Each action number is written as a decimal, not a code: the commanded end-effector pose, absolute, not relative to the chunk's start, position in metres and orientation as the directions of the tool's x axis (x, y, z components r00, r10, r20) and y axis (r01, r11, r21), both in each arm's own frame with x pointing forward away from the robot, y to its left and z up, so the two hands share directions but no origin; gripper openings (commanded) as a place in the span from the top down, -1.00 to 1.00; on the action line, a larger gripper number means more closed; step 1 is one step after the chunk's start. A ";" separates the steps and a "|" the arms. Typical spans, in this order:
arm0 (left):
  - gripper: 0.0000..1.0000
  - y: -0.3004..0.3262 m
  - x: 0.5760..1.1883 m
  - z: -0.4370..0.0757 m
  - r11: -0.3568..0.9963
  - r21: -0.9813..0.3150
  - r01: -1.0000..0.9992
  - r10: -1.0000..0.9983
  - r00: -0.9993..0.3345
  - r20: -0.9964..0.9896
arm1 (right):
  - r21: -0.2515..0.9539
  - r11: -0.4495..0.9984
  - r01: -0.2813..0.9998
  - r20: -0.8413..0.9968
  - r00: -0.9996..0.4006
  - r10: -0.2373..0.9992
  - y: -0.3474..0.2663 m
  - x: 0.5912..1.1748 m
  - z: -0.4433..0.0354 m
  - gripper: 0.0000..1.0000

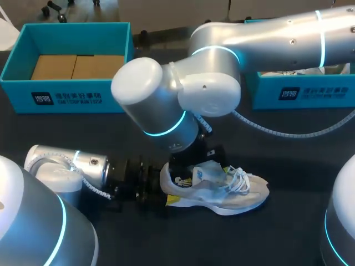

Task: Take the shoe out of the shoebox, open the shoe tongue, remove and reinsert the insole, then place the shoe into the shoebox

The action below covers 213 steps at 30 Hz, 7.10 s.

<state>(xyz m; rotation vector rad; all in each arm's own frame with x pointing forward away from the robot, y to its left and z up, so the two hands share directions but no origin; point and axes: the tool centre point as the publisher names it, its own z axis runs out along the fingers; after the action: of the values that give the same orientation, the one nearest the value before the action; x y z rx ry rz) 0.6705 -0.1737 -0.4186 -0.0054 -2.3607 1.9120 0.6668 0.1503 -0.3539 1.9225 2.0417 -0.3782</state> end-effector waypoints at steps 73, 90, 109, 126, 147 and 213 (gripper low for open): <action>1.00 -0.174 0.671 -0.421 0.212 -0.975 -0.063 0.069 -0.995 0.079 | 0.062 -0.634 0.770 0.008 0.635 0.772 0.105 0.640 -0.314 1.00; 1.00 -0.174 0.671 -0.421 0.212 -0.975 -0.063 0.069 -0.995 0.079 | 0.011 -0.531 0.847 0.270 0.509 0.817 0.069 0.639 -0.317 1.00; 1.00 -0.174 0.671 -0.421 0.212 -0.975 -0.063 0.069 -0.995 0.079 | 0.011 -0.354 0.935 0.417 0.318 0.852 0.045 0.644 -0.342 1.00; 1.00 -0.174 0.671 -0.421 0.212 -0.975 -0.063 0.069 -0.995 0.079 | 0.057 -0.277 0.959 0.517 0.209 0.830 0.032 0.642 -0.354 0.47; 1.00 -0.174 0.671 -0.421 0.212 -0.975 -0.063 0.069 -0.995 0.079 | 0.057 -0.227 0.972 0.264 0.205 0.942 0.057 0.624 -0.255 0.00; 1.00 -0.174 0.671 -0.421 0.212 -0.975 -0.063 0.069 -0.995 0.079 | -0.016 0.971 0.239 0.048 -0.970 0.239 0.215 0.661 -0.255 1.00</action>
<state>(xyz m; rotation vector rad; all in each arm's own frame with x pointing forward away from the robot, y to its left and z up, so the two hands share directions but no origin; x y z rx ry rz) 0.6706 -0.1737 -0.4186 -0.0055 -2.3604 1.9121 0.6560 0.1982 -0.2555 0.5054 3.1350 0.1952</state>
